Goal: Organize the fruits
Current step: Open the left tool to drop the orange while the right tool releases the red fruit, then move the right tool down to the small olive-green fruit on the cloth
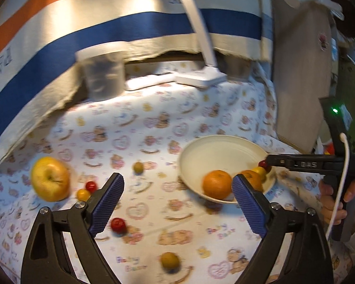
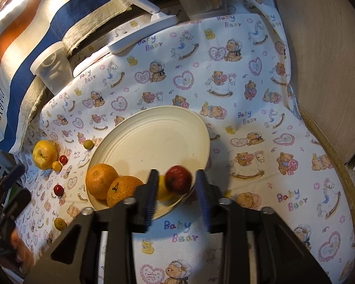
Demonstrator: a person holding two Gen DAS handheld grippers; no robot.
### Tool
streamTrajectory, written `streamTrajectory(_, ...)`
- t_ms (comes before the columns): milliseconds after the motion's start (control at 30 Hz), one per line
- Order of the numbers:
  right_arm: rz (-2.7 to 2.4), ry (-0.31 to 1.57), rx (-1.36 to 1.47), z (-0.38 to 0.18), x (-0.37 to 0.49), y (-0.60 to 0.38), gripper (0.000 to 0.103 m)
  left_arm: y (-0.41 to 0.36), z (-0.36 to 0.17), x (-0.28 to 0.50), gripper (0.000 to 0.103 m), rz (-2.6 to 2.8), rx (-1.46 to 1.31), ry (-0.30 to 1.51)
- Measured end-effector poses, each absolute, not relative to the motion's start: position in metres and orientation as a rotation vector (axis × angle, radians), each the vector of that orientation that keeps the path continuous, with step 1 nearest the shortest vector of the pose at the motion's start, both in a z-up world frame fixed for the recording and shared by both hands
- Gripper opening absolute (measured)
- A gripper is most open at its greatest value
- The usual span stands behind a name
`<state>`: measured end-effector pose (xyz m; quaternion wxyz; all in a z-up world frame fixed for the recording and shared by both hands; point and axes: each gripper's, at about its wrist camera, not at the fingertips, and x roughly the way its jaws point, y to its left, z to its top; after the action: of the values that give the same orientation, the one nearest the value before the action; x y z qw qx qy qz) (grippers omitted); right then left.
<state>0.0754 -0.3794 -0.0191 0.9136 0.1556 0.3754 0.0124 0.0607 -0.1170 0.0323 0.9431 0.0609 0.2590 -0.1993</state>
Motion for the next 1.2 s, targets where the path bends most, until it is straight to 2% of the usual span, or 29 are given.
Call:
streamTrajectory(200,0.023,0.734,0.314,-0.012,0.071,-0.379,0.053,-0.09,0.034,0.059,0.092,-0.347,0.093,0.502)
streamTrajectory(300,0.028,0.681,0.293,-0.004,0.064,-0.374,0.053,-0.076,0.034,0.053,0.098,-0.331,0.068,0.464)
streamTrajectory(367,0.028,0.643,0.271,0.001,0.059,-0.369,0.057,-0.067,0.035,0.048,0.1,-0.314,0.048,0.434)
streamTrajectory(467,0.028,0.567,0.218,0.012,0.049,-0.358,0.074,-0.056,0.035,0.045,0.102,-0.286,0.024,0.4)
streamTrajectory(533,0.016,0.507,0.187,0.018,0.042,-0.352,0.091,-0.05,0.034,0.046,0.102,-0.277,0.006,0.39)
streamTrajectory(633,-0.003,0.454,0.158,0.023,0.036,-0.345,0.094,-0.042,0.032,0.048,0.102,-0.267,-0.017,0.388)
streamTrajectory(700,0.0,0.442,0.158,0.024,0.034,-0.344,0.103,-0.04,0.032,0.047,0.102,-0.25,-0.016,0.373)
streamTrajectory(867,0.006,0.407,0.158,0.025,0.029,-0.34,0.103,-0.036,0.036,0.037,0.102,-0.224,0.033,0.27)
streamTrajectory(1067,0.057,0.33,0.126,0.021,0.027,-0.331,0.103,-0.032,0.036,0.042,0.102,-0.165,0.051,0.267)
streamTrajectory(1200,0.114,0.346,0.147,0.017,0.029,-0.329,0.103,-0.029,0.034,0.045,0.102,-0.127,0.055,0.272)
